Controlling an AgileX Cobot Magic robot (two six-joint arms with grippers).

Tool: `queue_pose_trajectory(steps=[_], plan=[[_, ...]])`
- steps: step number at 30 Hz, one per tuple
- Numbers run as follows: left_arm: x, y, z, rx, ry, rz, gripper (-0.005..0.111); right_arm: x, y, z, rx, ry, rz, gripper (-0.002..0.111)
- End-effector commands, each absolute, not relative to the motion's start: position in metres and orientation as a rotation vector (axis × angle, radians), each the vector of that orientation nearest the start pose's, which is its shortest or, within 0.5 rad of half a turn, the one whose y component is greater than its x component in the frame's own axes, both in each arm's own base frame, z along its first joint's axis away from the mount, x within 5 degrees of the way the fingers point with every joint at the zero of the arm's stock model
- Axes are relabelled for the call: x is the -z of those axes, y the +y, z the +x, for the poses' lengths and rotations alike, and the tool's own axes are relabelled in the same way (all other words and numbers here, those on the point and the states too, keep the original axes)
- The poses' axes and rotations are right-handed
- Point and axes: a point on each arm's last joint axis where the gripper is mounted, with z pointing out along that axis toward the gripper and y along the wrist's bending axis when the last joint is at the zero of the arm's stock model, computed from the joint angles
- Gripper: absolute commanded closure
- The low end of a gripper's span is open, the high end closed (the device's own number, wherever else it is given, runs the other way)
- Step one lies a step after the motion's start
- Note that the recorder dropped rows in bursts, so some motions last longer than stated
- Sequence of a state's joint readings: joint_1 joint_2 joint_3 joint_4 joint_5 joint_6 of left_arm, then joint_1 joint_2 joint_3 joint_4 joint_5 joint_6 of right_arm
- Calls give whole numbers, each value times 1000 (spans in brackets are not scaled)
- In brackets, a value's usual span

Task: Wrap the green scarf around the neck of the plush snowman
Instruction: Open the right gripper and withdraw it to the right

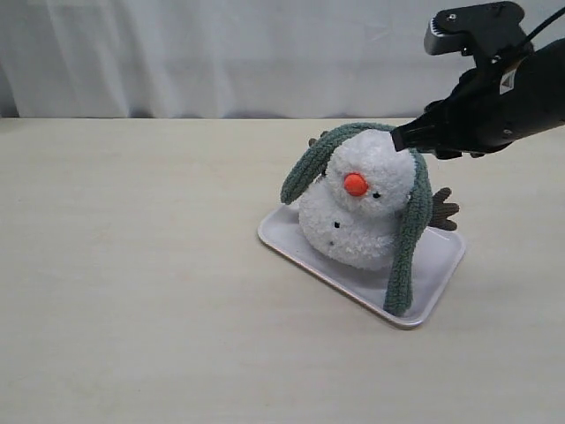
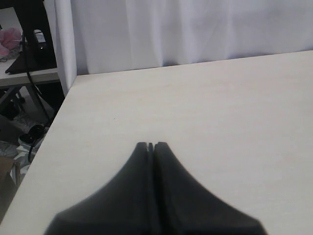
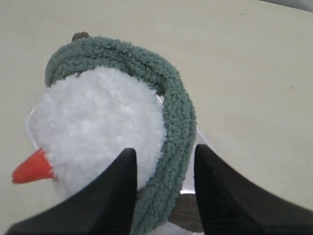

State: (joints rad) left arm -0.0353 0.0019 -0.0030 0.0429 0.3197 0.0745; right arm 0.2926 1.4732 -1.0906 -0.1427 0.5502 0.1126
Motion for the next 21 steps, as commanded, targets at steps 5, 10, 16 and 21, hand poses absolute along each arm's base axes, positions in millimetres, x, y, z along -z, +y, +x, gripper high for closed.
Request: queue_pose_trajectory(steps=[5,10,16,21], plan=[[-185,-1,54,-66,1788,123,107,-336,73,268,-48,2303,-306,71],[-185,-1,54,-66,1788,123,107,-364,63,237,-41,2249,-308,71],[-185,-1,54,-66,1788,123,107,-384,50,193,-45,2226,-306,71],[-185,-1,54,-66,1788,123,107,-373,48,167,-119,2271,-329,71]])
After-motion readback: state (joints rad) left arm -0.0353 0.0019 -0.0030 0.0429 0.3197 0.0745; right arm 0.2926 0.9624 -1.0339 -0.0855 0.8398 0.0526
